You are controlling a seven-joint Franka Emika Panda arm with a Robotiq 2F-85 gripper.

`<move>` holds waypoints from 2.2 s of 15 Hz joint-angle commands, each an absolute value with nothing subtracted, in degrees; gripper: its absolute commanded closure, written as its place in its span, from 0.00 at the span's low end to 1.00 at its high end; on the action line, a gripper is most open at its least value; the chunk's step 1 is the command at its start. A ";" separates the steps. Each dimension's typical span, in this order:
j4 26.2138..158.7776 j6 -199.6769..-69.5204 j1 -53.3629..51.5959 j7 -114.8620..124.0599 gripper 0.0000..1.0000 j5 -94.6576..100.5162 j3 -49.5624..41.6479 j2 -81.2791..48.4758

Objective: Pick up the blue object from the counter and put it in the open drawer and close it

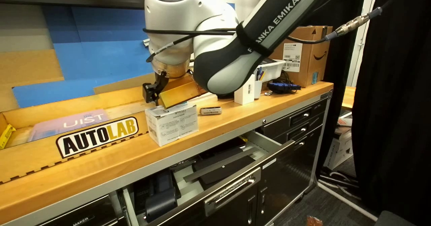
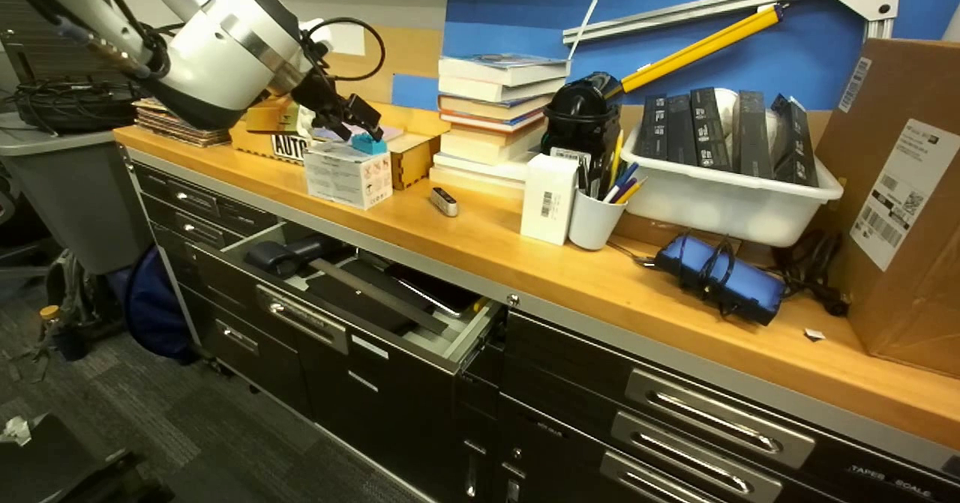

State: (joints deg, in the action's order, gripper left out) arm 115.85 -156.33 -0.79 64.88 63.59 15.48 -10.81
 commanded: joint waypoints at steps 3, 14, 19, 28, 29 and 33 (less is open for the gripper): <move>114.73 -155.03 -0.58 65.15 0.00 62.47 15.48 -10.11; 114.95 -154.20 0.19 67.19 0.00 62.72 14.78 -9.64; 115.52 -153.97 0.29 66.08 0.32 61.56 14.91 -10.06; 124.64 -152.37 -1.07 52.28 0.53 43.14 12.15 -1.15; 127.03 -149.75 -1.08 48.23 0.53 38.32 12.01 1.36; 133.35 -141.77 -2.60 32.57 0.53 22.86 9.36 11.26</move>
State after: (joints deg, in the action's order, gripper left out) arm 127.13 -146.37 -0.93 40.81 30.27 11.60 2.26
